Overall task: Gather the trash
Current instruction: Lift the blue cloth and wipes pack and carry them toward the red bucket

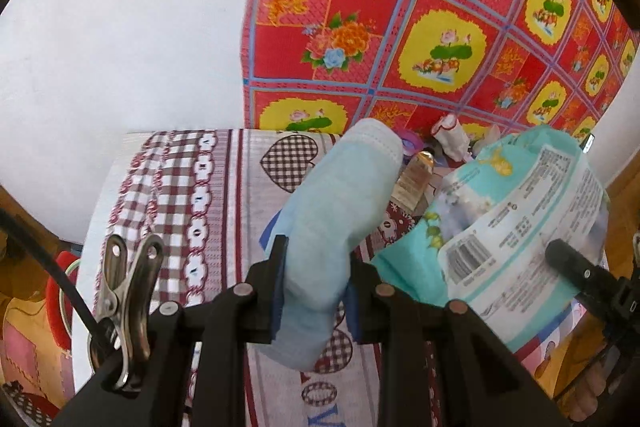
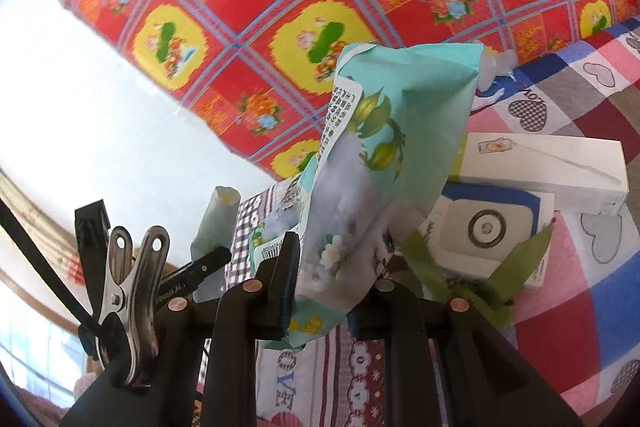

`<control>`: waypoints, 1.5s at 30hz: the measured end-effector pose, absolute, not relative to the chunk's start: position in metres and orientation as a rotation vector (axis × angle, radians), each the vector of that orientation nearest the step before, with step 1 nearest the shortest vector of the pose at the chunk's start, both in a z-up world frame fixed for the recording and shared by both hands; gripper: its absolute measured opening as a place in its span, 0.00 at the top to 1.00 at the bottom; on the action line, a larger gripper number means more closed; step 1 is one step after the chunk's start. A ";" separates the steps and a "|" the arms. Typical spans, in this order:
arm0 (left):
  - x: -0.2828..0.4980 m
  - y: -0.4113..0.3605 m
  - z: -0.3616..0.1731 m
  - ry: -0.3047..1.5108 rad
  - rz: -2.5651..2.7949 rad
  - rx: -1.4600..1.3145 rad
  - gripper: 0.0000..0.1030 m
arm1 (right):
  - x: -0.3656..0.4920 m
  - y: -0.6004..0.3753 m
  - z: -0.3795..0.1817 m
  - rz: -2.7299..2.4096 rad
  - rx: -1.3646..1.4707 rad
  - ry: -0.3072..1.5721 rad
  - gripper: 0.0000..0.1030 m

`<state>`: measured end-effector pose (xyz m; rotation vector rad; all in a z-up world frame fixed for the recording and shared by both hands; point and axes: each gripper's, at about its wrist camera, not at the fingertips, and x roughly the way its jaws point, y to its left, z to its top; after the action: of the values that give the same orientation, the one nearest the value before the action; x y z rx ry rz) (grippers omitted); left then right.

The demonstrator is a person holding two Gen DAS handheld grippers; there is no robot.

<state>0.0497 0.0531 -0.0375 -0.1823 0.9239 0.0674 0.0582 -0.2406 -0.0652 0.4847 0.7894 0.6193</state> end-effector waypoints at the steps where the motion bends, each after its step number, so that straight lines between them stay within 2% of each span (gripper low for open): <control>1: 0.046 0.053 -0.036 0.920 0.073 -0.183 0.76 | 0.055 -0.240 -0.064 0.629 0.482 0.789 0.79; 15: -0.029 0.048 -0.019 0.873 0.154 -0.218 0.76 | -0.001 -0.228 -0.052 0.747 0.393 0.772 0.79; 31: -0.069 0.058 -0.007 0.872 0.227 -0.211 0.76 | -0.027 -0.211 -0.053 0.821 0.391 0.751 0.80; 45: -0.110 0.132 -0.004 0.855 0.272 -0.256 0.76 | -0.047 -0.154 -0.046 0.872 0.372 0.765 0.80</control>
<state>-0.1095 0.1317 -0.0042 -0.2562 0.8552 0.2720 -0.0475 -0.1542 -0.0461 0.3722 0.7651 0.8720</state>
